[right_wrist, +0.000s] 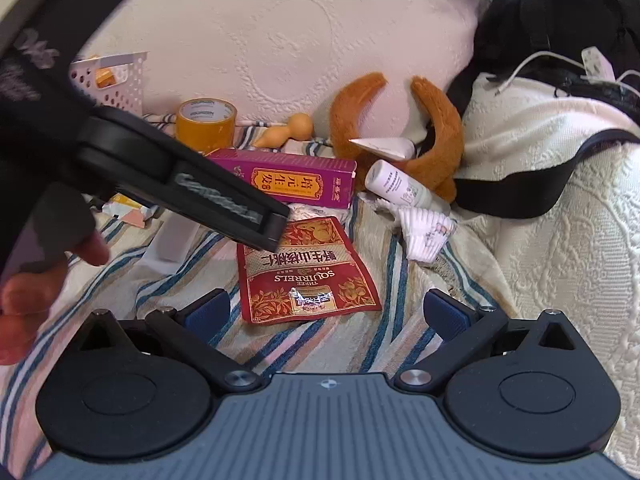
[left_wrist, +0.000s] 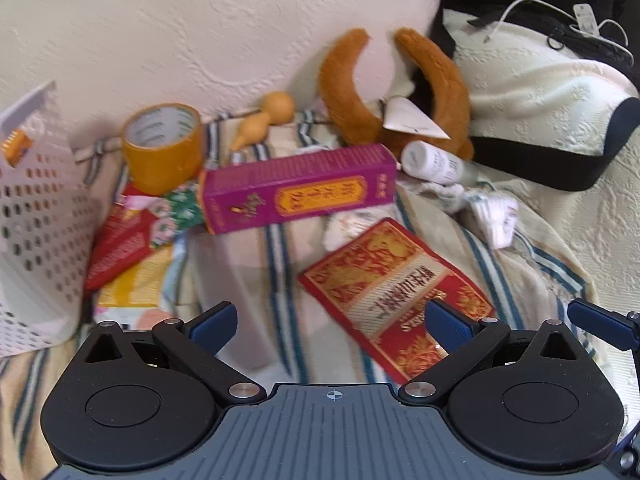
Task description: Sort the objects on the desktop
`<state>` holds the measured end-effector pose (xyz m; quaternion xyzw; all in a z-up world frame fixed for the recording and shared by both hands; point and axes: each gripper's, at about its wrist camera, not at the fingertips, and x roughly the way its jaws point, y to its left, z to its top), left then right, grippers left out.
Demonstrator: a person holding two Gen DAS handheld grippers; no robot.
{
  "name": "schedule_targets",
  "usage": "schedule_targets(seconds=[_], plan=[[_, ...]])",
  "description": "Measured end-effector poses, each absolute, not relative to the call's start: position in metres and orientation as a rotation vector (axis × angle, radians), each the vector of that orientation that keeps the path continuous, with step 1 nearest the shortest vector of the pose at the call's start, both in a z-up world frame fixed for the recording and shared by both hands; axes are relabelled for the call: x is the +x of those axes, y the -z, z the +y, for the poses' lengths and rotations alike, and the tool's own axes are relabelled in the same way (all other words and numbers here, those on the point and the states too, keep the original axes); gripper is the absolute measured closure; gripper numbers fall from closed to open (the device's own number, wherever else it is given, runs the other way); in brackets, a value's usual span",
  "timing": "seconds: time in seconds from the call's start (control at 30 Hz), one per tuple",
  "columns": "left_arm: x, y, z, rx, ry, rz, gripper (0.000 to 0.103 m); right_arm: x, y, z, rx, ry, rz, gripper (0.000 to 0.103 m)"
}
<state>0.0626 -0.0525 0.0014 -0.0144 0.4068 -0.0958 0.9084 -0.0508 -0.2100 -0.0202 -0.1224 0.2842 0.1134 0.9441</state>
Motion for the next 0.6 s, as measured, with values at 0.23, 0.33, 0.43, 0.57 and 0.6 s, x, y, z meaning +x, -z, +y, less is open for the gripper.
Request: schedule_targets(seconds=[0.23, 0.33, 0.43, 0.57, 0.6], plan=[[0.074, 0.014, -0.049, -0.134, 0.228, 0.914, 0.000, -0.056, 0.024, -0.204, -0.303, -0.252, 0.573, 0.001], [0.080, 0.017, -0.049, -0.170, 0.249, 0.934, 0.000, -0.058, 0.026, -0.202, -0.321, -0.256, 0.574, 0.001], [0.087, 0.023, -0.047, -0.219, 0.271, 0.965, 0.000, -0.058, 0.026, -0.202, -0.329, -0.261, 0.575, 0.001], [0.097, 0.032, -0.042, -0.309, 0.312, 1.007, 0.000, -0.059, 0.028, -0.202, -0.340, -0.270, 0.580, 0.001], [0.099, 0.033, -0.041, -0.319, 0.320, 1.013, 0.000, -0.059, 0.028, -0.203, -0.344, -0.271, 0.582, 0.001]])
